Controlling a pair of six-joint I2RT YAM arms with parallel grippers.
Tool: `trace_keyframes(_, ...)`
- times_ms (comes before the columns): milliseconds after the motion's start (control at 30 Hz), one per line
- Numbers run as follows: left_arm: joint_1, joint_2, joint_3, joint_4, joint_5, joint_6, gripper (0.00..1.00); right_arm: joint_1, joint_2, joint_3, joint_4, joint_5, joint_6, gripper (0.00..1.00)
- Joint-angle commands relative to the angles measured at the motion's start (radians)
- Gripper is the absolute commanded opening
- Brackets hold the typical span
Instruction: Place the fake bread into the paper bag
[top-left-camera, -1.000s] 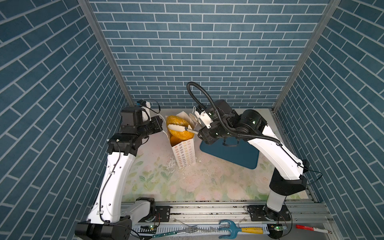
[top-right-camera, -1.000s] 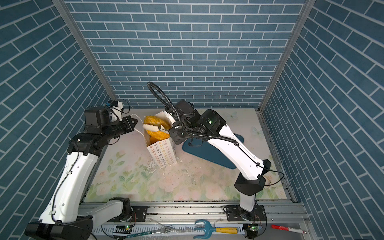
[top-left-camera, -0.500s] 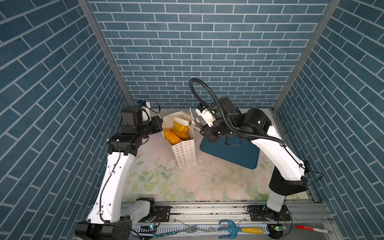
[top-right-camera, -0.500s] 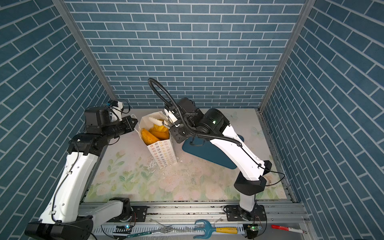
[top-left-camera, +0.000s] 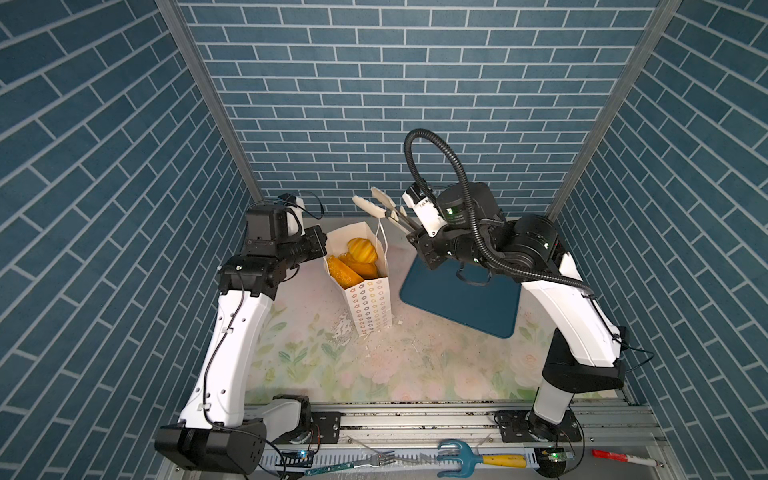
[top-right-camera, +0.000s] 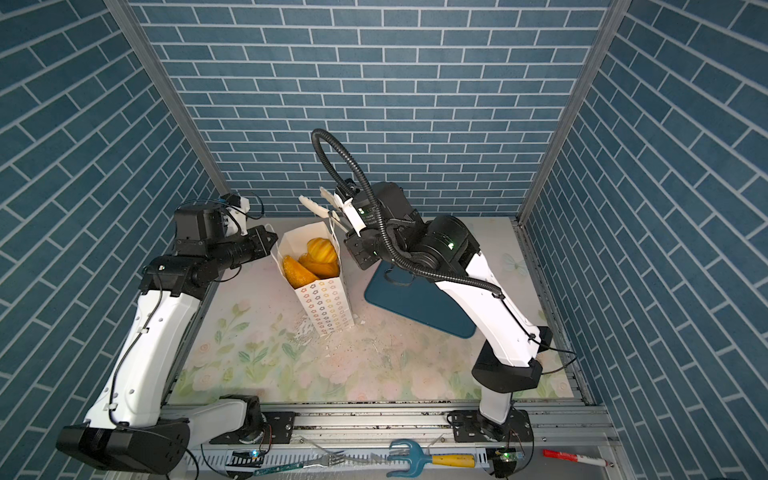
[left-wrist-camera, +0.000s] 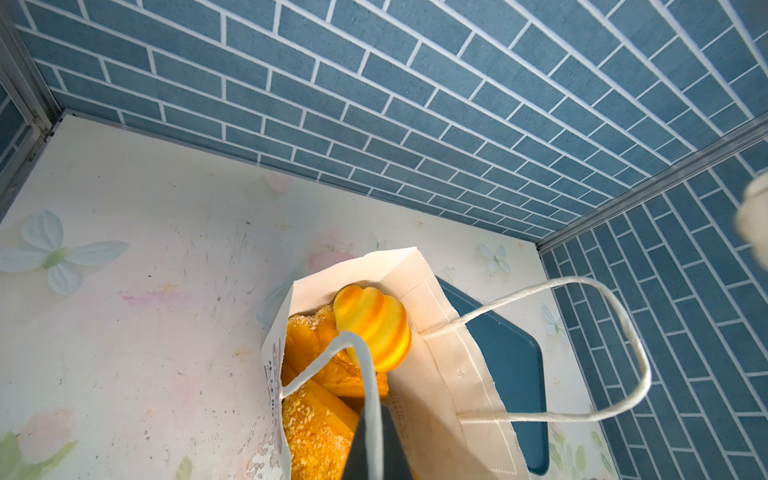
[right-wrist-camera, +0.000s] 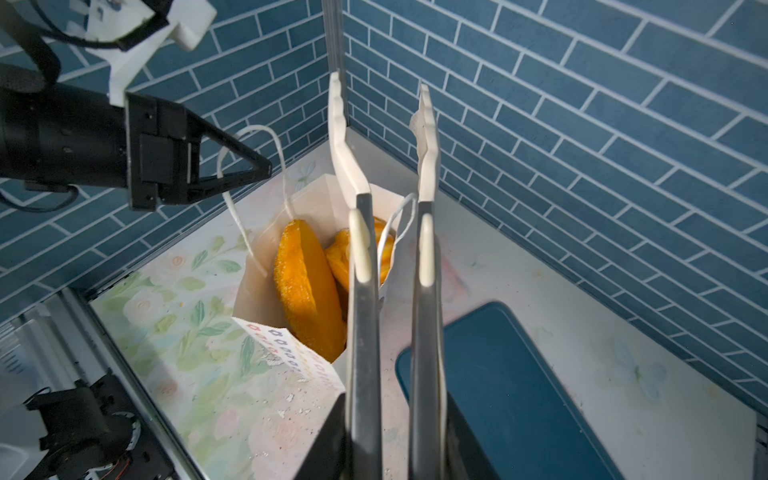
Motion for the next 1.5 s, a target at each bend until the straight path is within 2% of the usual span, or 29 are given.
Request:
trace_keyframes(0,0.002,0.004,0.042,-0.030,0.010,0.024,0.19,-0.094,-0.088,-0.042,0.058,0.092,-0.031,0.33)
trace_keyframes(133,0.002,0.002,0.079,-0.091,-0.046,0.070,0.44,-0.264,-0.195,-0.280,0.109,0.084,-0.029,0.34)
trace_keyframes(200,0.002,-0.002,0.110,-0.137,-0.097,0.107,0.53,-0.356,-0.241,-0.407,0.140,0.045,-0.021,0.35)
trace_keyframes(300,0.004,-0.001,0.162,-0.200,-0.190,0.164,0.61,-0.507,-0.292,-0.580,0.184,-0.034,0.000,0.36)
trace_keyframes(400,0.036,0.004,0.192,-0.228,-0.225,0.194,0.64,-0.658,-0.316,-0.750,0.247,-0.106,0.004,0.36)
trace_keyframes(600,0.185,-0.005,0.156,-0.187,-0.176,0.190,0.66,-0.954,-0.311,-1.064,0.411,-0.205,0.045,0.36)
trace_keyframes(700,0.212,0.006,0.139,-0.172,-0.168,0.192,0.66,-1.042,-0.296,-1.155,0.465,-0.212,0.033,0.37)
trace_keyframes(800,0.218,0.026,0.122,-0.158,-0.159,0.190,0.66,-1.098,-0.257,-1.201,0.484,-0.191,0.008,0.37)
trace_keyframes(933,0.219,0.054,0.102,-0.137,-0.135,0.180,0.66,-1.173,-0.182,-1.253,0.523,-0.220,-0.008,0.38)
trace_keyframes(1267,0.234,0.066,0.075,-0.117,-0.123,0.177,0.66,-1.196,-0.098,-1.369,0.589,-0.178,-0.045,0.41)
trace_keyframes(1467,0.234,0.055,0.020,-0.091,-0.099,0.150,0.65,-1.200,-0.066,-1.413,0.608,-0.200,-0.044,0.47)
